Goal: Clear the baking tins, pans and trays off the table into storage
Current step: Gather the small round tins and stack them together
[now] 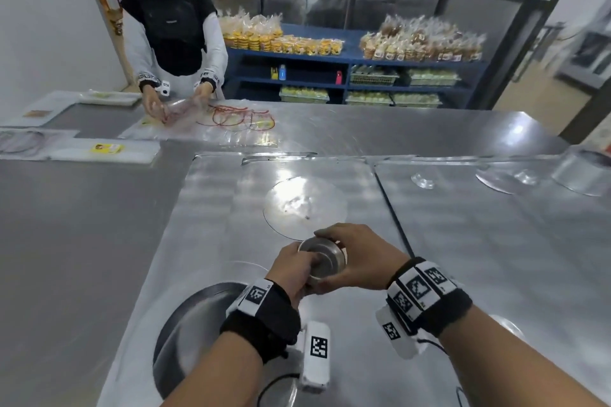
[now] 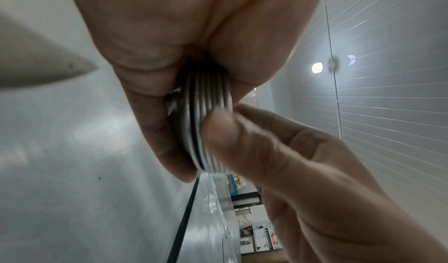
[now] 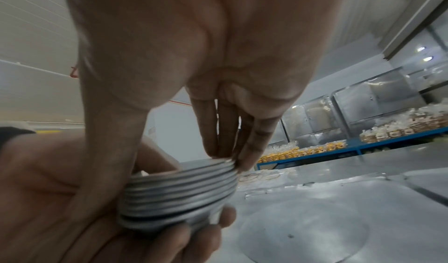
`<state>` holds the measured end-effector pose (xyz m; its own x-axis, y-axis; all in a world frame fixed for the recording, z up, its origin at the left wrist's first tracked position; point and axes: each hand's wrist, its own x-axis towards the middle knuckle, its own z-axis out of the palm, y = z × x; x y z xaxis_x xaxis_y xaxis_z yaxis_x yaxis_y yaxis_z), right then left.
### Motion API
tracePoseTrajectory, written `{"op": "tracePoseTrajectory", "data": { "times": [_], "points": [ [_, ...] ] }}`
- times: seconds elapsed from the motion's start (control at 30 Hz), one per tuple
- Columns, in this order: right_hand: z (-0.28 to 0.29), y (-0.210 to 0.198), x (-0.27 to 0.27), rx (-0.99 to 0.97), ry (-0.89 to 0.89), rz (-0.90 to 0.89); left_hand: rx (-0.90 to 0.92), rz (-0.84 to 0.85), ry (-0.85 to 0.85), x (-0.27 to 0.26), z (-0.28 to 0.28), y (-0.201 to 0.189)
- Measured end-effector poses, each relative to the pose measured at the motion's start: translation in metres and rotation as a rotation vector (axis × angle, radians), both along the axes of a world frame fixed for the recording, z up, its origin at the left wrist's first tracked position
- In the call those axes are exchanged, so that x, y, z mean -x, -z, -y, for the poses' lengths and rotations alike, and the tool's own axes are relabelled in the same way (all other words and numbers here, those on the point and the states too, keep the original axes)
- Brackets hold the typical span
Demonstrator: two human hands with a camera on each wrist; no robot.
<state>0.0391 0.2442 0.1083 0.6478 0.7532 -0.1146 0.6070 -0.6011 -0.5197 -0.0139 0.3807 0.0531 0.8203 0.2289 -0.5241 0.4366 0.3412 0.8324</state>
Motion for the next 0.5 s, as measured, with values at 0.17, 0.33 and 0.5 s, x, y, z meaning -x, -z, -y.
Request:
{"op": "tracePoseTrajectory", "data": {
  "times": [0.17, 0.33, 0.5],
  "points": [
    [0.056, 0.020, -0.049, 0.116, 0.095, -0.087, 0.076, -0.008, 0.022, -0.020, 0.034, 0.003],
    [0.111, 0.031, -0.117, 0.250, 0.200, -0.059, 0.110, -0.040, -0.047, -0.052, 0.072, 0.006],
    [0.157, 0.040, -0.198, 0.316, 0.310, 0.031, 0.131, -0.057, -0.073, -0.093, 0.115, 0.008]
  ]
}}
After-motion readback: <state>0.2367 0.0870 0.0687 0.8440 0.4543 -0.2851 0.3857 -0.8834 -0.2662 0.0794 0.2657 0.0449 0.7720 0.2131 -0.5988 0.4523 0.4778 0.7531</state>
